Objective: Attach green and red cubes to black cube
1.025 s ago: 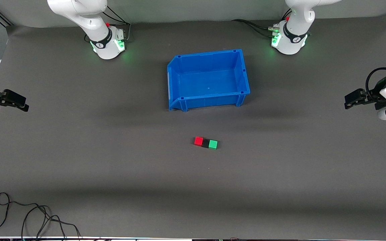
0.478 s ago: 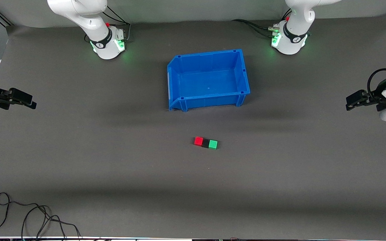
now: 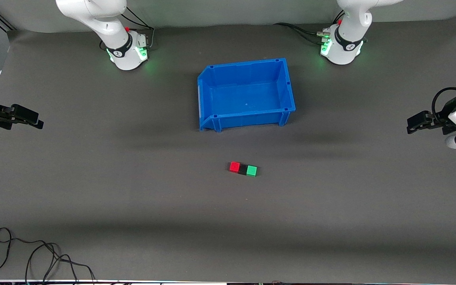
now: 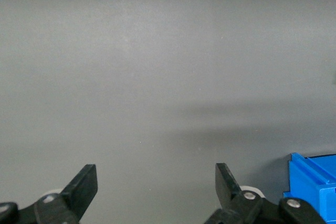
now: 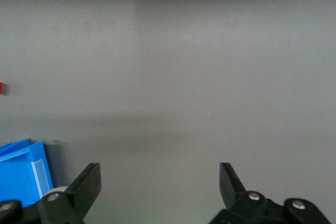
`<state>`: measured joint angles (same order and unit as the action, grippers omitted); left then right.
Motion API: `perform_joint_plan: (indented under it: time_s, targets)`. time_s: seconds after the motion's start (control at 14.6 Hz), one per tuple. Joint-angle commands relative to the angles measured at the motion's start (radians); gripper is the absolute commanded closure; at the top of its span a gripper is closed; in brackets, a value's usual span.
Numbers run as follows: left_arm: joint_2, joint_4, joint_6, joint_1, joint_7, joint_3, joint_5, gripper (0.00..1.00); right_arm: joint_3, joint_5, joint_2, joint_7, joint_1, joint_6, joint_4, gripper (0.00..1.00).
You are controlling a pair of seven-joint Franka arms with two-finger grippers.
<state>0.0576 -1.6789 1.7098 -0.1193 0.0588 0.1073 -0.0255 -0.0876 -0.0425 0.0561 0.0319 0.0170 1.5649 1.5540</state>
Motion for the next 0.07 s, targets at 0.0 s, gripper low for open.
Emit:
perform_joint_plan:
  time_s: [0.0]
  targets:
    - [0.005,0.019,-0.010,0.007,0.003,0.000,-0.002,0.00,0.002,-0.017,-0.018,-0.017,-0.006,-0.008,0.006,0.00]
